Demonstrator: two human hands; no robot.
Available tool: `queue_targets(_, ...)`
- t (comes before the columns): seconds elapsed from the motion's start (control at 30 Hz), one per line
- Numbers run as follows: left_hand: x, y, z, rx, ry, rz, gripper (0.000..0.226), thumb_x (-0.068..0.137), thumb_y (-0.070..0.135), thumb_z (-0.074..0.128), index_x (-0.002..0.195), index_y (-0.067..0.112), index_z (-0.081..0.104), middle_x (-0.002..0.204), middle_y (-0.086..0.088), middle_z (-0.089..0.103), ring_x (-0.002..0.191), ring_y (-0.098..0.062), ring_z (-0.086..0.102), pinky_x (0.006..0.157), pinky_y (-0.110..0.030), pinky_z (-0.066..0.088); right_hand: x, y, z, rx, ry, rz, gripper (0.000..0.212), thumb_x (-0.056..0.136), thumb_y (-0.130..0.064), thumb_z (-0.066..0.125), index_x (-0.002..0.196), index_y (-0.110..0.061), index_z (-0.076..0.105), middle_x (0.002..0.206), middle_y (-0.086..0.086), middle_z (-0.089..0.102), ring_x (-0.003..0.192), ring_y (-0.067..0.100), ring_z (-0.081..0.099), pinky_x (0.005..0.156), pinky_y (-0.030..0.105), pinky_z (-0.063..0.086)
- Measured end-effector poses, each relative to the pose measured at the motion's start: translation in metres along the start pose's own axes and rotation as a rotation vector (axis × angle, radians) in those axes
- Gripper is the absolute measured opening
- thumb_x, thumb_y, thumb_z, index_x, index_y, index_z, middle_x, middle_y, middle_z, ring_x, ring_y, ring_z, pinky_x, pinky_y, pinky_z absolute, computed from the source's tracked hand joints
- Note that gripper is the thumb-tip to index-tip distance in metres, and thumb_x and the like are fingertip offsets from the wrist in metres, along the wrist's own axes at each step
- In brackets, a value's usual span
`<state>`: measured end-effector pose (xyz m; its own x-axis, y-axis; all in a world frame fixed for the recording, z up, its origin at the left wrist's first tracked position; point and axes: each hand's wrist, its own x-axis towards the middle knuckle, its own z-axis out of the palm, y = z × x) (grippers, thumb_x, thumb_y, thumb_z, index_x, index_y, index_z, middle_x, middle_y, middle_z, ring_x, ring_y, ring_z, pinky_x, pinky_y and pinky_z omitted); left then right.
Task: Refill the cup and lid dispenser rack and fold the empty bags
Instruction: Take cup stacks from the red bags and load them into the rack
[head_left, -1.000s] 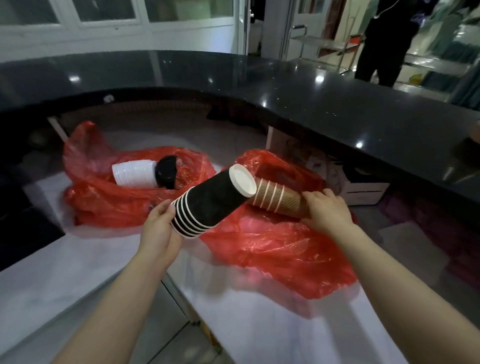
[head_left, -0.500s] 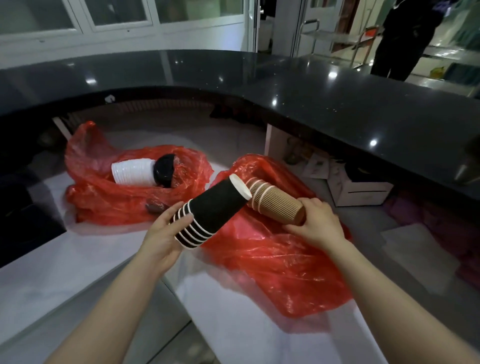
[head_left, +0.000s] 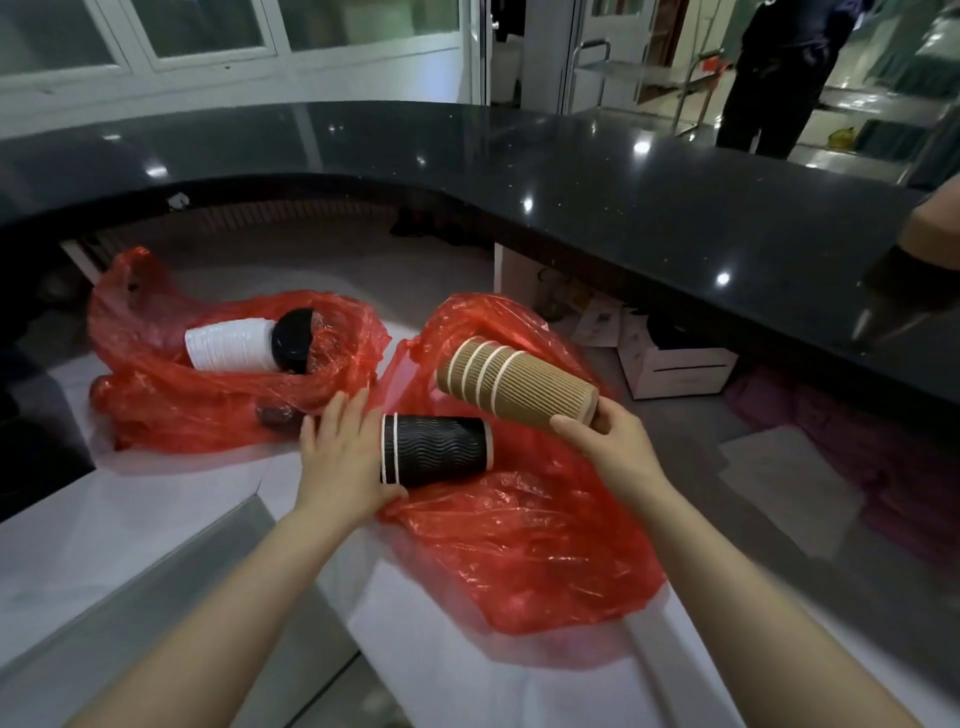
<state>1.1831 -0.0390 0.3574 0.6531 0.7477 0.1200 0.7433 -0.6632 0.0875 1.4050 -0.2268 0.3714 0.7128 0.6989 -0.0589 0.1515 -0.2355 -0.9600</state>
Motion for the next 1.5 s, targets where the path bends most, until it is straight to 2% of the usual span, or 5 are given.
queue_targets(0.13, 0.005, -0.008, -0.002, 0.012, -0.033, 0.185, 0.1, 0.066, 0.04, 0.079, 0.148, 0.02, 0.025, 0.142, -0.004, 0.04, 0.131, -0.024, 0.033, 0.112, -0.035, 0.026, -0.008, 0.001, 0.002, 0.39, -0.078, 0.083, 0.029, 0.087, -0.021, 0.067, 0.115, -0.018, 0.062, 0.116, 0.007, 0.067, 0.107, 0.024, 0.065, 0.089, 0.041, 0.055)
queue_targets(0.33, -0.014, -0.042, -0.016, -0.28, 0.013, 0.062, 0.099, 0.051, 0.041, 0.087, 0.138, 0.018, 0.045, 0.13, -0.003, 0.055, 0.119, -0.024, 0.051, 0.101, -0.039, 0.042, -0.017, -0.007, 0.006, 0.648, -0.07, 0.103, 0.042, 0.077, -0.03, 0.065, 0.115, -0.013, 0.061, 0.109, 0.009, 0.07, 0.103, 0.026, 0.067, 0.083, 0.034, 0.054)
queue_targets(0.43, -0.031, -0.064, -0.023, -0.557, 0.046, -0.105, 0.087, 0.049, 0.038, 0.089, 0.127, 0.027, 0.051, 0.11, 0.009, 0.064, 0.099, -0.014, 0.062, 0.079, -0.033, 0.048, -0.018, -0.016, 0.016, 0.691, -0.074, 0.106, 0.035, 0.078, -0.028, 0.062, 0.109, -0.013, 0.062, 0.104, 0.01, 0.07, 0.101, 0.028, 0.066, 0.081, 0.033, 0.055)
queue_targets(0.77, -0.08, -0.118, -0.05, -1.538, 0.117, -0.449, 0.038, 0.069, 0.02, 0.074, 0.105, 0.018, 0.062, 0.094, 0.001, 0.074, 0.081, -0.009, 0.071, 0.066, -0.021, 0.055, -0.031, -0.062, 0.093, 0.84, -0.271, 0.147, 0.023, 0.096, -0.015, 0.047, 0.116, -0.008, 0.054, 0.115, 0.017, 0.059, 0.094, 0.028, 0.065, 0.073, 0.031, 0.057)
queue_targets(1.5, -0.485, -0.408, -0.237, -1.228, 0.871, -0.558, 0.061, 0.059, 0.041, 0.077, 0.114, 0.02, 0.062, 0.11, -0.006, 0.071, 0.105, -0.025, 0.066, 0.09, -0.043, 0.049, -0.332, -0.231, 0.454, 0.844, -1.045, 0.114, 0.03, 0.075, -0.03, 0.063, 0.099, -0.014, 0.07, 0.093, 0.007, 0.07, 0.089, 0.024, 0.07, 0.073, 0.035, 0.057)
